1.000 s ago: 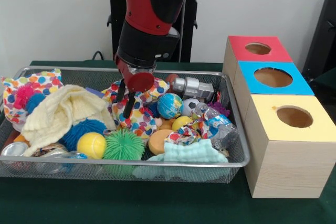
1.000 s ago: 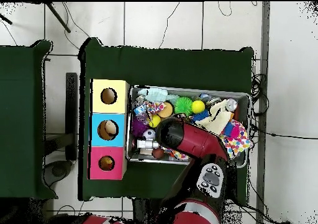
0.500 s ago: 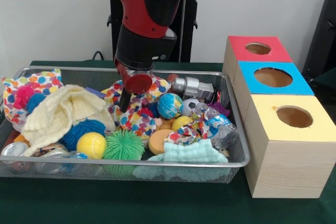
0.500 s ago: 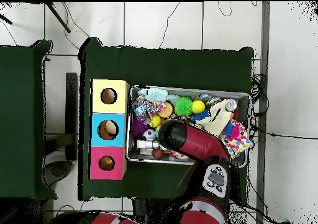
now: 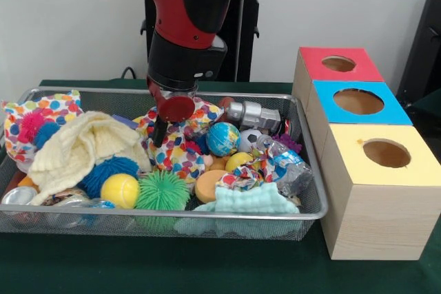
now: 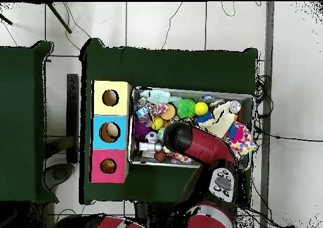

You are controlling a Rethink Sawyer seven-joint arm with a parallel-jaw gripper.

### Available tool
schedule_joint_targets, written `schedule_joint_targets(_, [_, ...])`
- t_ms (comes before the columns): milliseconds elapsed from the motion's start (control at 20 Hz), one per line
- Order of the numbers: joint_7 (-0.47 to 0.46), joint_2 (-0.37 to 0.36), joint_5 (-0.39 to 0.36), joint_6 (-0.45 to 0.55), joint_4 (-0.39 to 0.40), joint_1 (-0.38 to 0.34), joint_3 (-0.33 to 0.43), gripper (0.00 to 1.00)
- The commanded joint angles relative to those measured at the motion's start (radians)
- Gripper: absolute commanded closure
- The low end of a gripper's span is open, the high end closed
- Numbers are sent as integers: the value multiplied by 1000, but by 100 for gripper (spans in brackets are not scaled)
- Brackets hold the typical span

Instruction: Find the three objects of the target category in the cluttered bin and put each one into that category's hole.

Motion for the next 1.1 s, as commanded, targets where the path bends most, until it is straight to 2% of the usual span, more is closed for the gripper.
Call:
schedule_joint_targets(50, [17, -3, -24, 42, 8, -23, 120, 0])
schedule_joint_targets(400, [54, 20, -18, 41, -12, 23, 72, 0])
schedule_joint_targets(650, [88, 53, -10, -33, -2, 43, 64, 0])
schedule_joint_targets(950, [119, 115, 0, -121, 11, 58, 71, 0])
schedule_joint_targets(1100, [95, 116, -2, -115, 8, 33, 93, 0])
